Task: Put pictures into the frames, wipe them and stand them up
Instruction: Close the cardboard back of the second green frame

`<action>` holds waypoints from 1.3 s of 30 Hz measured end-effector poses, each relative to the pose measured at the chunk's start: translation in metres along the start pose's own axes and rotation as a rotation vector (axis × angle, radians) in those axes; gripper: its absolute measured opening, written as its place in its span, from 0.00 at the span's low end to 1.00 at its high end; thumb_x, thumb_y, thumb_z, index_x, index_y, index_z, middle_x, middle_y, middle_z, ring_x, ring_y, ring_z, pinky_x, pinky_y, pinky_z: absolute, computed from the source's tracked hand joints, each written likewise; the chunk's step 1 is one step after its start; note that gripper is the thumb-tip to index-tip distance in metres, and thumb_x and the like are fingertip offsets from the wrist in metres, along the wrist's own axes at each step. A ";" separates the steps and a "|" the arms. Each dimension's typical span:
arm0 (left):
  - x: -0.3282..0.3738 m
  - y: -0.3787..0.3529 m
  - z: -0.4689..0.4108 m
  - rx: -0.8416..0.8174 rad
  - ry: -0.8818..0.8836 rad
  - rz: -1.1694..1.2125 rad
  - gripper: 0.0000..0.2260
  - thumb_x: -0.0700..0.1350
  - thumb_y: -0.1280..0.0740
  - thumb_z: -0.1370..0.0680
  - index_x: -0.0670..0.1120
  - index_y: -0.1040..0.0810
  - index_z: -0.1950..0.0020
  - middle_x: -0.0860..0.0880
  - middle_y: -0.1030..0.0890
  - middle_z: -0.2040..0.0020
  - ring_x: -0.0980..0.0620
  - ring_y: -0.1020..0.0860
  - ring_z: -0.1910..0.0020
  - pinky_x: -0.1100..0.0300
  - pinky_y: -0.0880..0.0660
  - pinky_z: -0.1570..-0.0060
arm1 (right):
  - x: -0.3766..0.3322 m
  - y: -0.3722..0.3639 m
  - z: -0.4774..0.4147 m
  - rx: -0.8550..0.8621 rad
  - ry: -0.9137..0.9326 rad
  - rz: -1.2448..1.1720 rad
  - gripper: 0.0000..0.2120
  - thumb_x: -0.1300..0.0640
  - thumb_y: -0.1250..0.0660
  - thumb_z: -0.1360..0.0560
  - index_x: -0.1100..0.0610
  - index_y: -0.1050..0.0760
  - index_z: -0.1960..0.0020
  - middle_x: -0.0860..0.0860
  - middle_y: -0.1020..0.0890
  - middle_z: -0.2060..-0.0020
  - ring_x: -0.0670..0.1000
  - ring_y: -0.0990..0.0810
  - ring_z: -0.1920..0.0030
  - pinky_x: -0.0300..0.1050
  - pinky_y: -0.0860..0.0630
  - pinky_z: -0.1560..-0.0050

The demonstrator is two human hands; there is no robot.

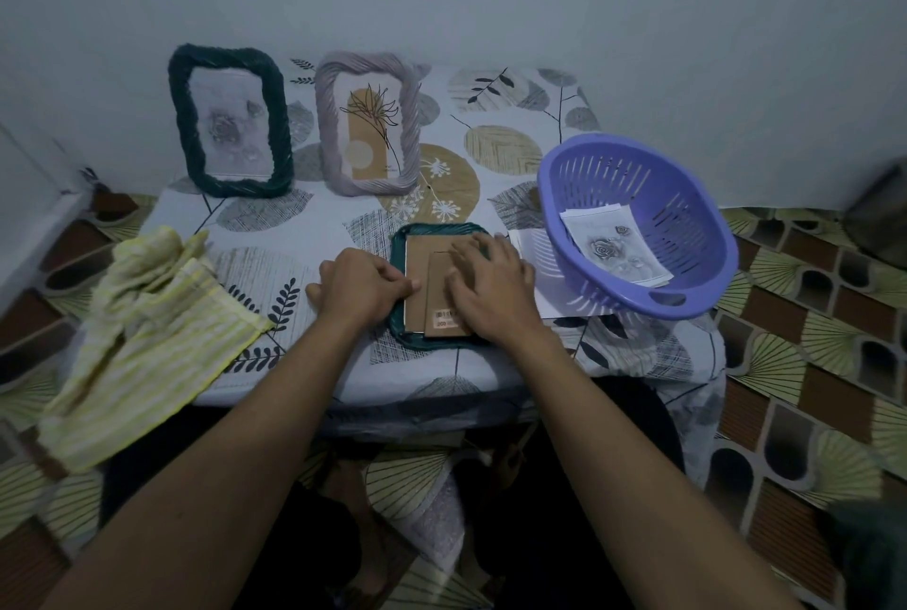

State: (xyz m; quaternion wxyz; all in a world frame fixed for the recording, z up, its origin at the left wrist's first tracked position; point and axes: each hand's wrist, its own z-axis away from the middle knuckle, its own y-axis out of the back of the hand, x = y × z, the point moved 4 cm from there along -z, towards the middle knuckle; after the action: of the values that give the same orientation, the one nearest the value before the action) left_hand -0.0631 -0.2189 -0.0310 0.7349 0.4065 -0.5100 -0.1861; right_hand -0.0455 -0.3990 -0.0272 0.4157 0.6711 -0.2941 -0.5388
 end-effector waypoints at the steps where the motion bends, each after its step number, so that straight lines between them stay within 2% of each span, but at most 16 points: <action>1: 0.000 0.000 -0.001 -0.007 -0.007 -0.005 0.13 0.61 0.24 0.31 0.56 0.21 0.68 0.53 0.16 0.55 0.45 0.26 0.41 0.49 0.37 0.48 | -0.001 -0.002 -0.003 -0.029 0.025 0.021 0.23 0.46 0.44 0.18 0.48 0.35 0.24 0.52 0.40 0.21 0.52 0.50 0.21 0.56 0.51 0.25; 3: -0.001 -0.001 -0.005 -0.024 -0.028 -0.011 0.13 0.61 0.23 0.31 0.56 0.20 0.69 0.54 0.17 0.57 0.45 0.25 0.42 0.49 0.34 0.45 | -0.002 -0.007 -0.008 -0.086 0.057 0.063 0.24 0.44 0.48 0.16 0.46 0.38 0.22 0.51 0.45 0.19 0.53 0.54 0.20 0.56 0.53 0.24; 5: -0.005 -0.003 -0.012 -0.057 -0.058 0.016 0.13 0.62 0.22 0.34 0.57 0.20 0.72 0.55 0.17 0.61 0.46 0.23 0.45 0.47 0.30 0.40 | -0.001 -0.013 -0.010 -0.145 0.061 0.110 0.25 0.42 0.51 0.16 0.44 0.43 0.21 0.51 0.48 0.19 0.53 0.53 0.20 0.57 0.53 0.25; 9: -0.010 -0.002 -0.022 -0.141 -0.090 0.091 0.11 0.61 0.20 0.37 0.58 0.17 0.71 0.58 0.16 0.65 0.49 0.19 0.52 0.46 0.25 0.41 | 0.003 -0.022 -0.010 -0.169 0.064 0.197 0.26 0.39 0.53 0.17 0.43 0.46 0.20 0.51 0.49 0.19 0.54 0.52 0.20 0.58 0.52 0.25; 12: -0.008 -0.001 -0.028 -0.182 -0.127 0.158 0.09 0.57 0.21 0.33 0.53 0.15 0.63 0.55 0.16 0.61 0.51 0.18 0.52 0.49 0.24 0.41 | 0.003 -0.023 -0.011 -0.150 0.067 0.205 0.27 0.39 0.53 0.17 0.43 0.46 0.20 0.51 0.48 0.19 0.54 0.51 0.20 0.59 0.51 0.25; 14: -0.003 0.002 -0.033 -0.133 -0.155 0.185 0.08 0.55 0.25 0.27 0.52 0.17 0.57 0.54 0.18 0.58 0.50 0.20 0.51 0.52 0.24 0.44 | 0.003 -0.024 -0.011 -0.151 0.069 0.206 0.27 0.39 0.53 0.17 0.43 0.46 0.20 0.51 0.49 0.19 0.54 0.52 0.20 0.59 0.52 0.24; 16: 0.001 0.002 -0.042 -0.058 -0.191 0.182 0.07 0.54 0.28 0.24 0.54 0.18 0.49 0.52 0.20 0.54 0.47 0.21 0.48 0.52 0.24 0.43 | 0.004 -0.026 -0.011 -0.140 0.077 0.214 0.26 0.39 0.53 0.17 0.43 0.46 0.20 0.51 0.49 0.19 0.54 0.51 0.20 0.59 0.51 0.25; 19: 0.004 -0.001 -0.056 0.009 -0.216 0.177 0.12 0.52 0.30 0.22 0.55 0.18 0.39 0.46 0.16 0.46 0.44 0.20 0.43 0.48 0.26 0.37 | 0.004 -0.026 -0.012 -0.110 0.086 0.223 0.26 0.40 0.52 0.17 0.43 0.44 0.21 0.51 0.46 0.19 0.54 0.49 0.20 0.59 0.49 0.25; 22: 0.009 -0.004 -0.065 0.047 -0.245 0.120 0.12 0.54 0.31 0.22 0.55 0.16 0.40 0.48 0.15 0.44 0.45 0.20 0.41 0.47 0.26 0.38 | 0.003 -0.026 -0.013 -0.101 0.082 0.221 0.25 0.40 0.52 0.18 0.43 0.43 0.22 0.51 0.45 0.20 0.55 0.49 0.21 0.59 0.48 0.26; 31: 0.023 -0.003 -0.071 0.157 -0.392 0.000 0.10 0.50 0.26 0.26 0.47 0.13 0.48 0.44 0.16 0.53 0.42 0.20 0.52 0.49 0.24 0.50 | 0.004 -0.028 -0.014 -0.094 0.065 0.222 0.25 0.39 0.50 0.18 0.41 0.42 0.23 0.51 0.44 0.20 0.55 0.47 0.21 0.59 0.48 0.27; 39: 0.027 -0.008 -0.065 0.212 -0.437 -0.090 0.09 0.47 0.30 0.23 0.47 0.13 0.47 0.45 0.17 0.49 0.41 0.22 0.49 0.50 0.25 0.53 | 0.005 -0.028 -0.015 -0.106 0.063 0.212 0.25 0.38 0.50 0.19 0.40 0.42 0.23 0.51 0.44 0.20 0.54 0.48 0.21 0.60 0.48 0.27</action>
State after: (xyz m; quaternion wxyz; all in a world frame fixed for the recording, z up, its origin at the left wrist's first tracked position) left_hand 0.0077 -0.2160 -0.0305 0.5513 0.4538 -0.6548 -0.2478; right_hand -0.0315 -0.3860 -0.0525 0.5144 0.6299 -0.3213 -0.4852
